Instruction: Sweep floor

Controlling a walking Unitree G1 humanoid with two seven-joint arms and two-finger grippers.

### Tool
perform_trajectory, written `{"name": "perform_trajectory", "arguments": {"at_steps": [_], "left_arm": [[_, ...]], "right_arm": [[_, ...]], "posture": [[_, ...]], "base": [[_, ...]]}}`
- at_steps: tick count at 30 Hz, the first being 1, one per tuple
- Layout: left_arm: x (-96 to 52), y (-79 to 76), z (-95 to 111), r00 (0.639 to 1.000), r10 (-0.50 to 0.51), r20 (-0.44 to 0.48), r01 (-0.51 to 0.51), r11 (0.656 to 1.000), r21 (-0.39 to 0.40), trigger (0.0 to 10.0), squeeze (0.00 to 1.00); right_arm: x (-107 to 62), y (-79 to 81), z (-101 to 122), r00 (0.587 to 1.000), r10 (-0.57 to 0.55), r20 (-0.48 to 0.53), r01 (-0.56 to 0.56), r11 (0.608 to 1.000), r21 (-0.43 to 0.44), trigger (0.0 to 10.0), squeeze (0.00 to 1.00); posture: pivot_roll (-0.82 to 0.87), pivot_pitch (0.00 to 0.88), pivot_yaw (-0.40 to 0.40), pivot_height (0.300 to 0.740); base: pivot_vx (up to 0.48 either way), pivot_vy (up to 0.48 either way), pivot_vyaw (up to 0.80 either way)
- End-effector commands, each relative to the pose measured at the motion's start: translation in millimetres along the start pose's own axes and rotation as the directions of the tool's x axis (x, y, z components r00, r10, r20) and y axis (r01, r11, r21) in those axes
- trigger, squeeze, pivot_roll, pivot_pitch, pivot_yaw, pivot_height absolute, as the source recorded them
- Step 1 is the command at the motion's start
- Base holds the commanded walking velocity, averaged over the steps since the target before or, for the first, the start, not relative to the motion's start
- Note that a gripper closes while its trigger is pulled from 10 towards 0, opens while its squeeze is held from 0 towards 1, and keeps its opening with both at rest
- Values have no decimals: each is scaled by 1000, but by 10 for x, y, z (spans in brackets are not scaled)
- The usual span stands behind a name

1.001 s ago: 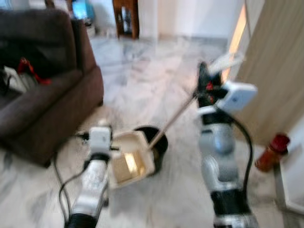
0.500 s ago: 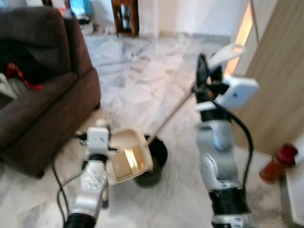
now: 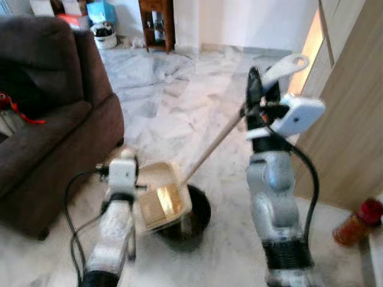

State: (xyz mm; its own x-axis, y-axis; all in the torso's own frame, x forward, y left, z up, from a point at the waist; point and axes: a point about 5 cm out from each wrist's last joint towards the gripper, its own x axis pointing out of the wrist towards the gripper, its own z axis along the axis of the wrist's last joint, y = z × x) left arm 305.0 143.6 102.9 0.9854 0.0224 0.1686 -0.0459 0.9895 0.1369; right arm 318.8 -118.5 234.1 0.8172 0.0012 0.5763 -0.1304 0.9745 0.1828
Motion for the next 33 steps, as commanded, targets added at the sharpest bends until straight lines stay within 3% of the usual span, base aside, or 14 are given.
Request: {"name": "perform_trajectory", "arguments": {"at_steps": [1,16,23,27,33], "left_arm": [[50,58,125,997,10,70,-10,1000,10,10000,0],[41,18,139,996,-23,85,23,1000,-1,10000,0],[41,12,133,996,-28,82,28,1000,-1,10000,0],[36,3,129,996,-33,80,34,999,-4,10000,0],[31,-12,128,996,-44,81,45,999,-1,10000,0]], "right_arm": [[72,158,180,995,40,89,-43,998,40,10000,0],[52,177,167,995,52,81,-55,998,38,10000,0],[38,262,186,988,119,100,-116,993,-35,10000,0],[6,352,225,974,181,137,-161,977,-142,10000,0],[-20,425,268,965,195,176,-161,969,-188,10000,0]], "posture": [[54,0,29,740],[52,0,33,740],[53,0,33,740],[51,0,33,740],[52,0,33,740]], "base": [[375,0,0],[49,0,0],[0,0,0],[0,0,0],[0,0,0]]}}
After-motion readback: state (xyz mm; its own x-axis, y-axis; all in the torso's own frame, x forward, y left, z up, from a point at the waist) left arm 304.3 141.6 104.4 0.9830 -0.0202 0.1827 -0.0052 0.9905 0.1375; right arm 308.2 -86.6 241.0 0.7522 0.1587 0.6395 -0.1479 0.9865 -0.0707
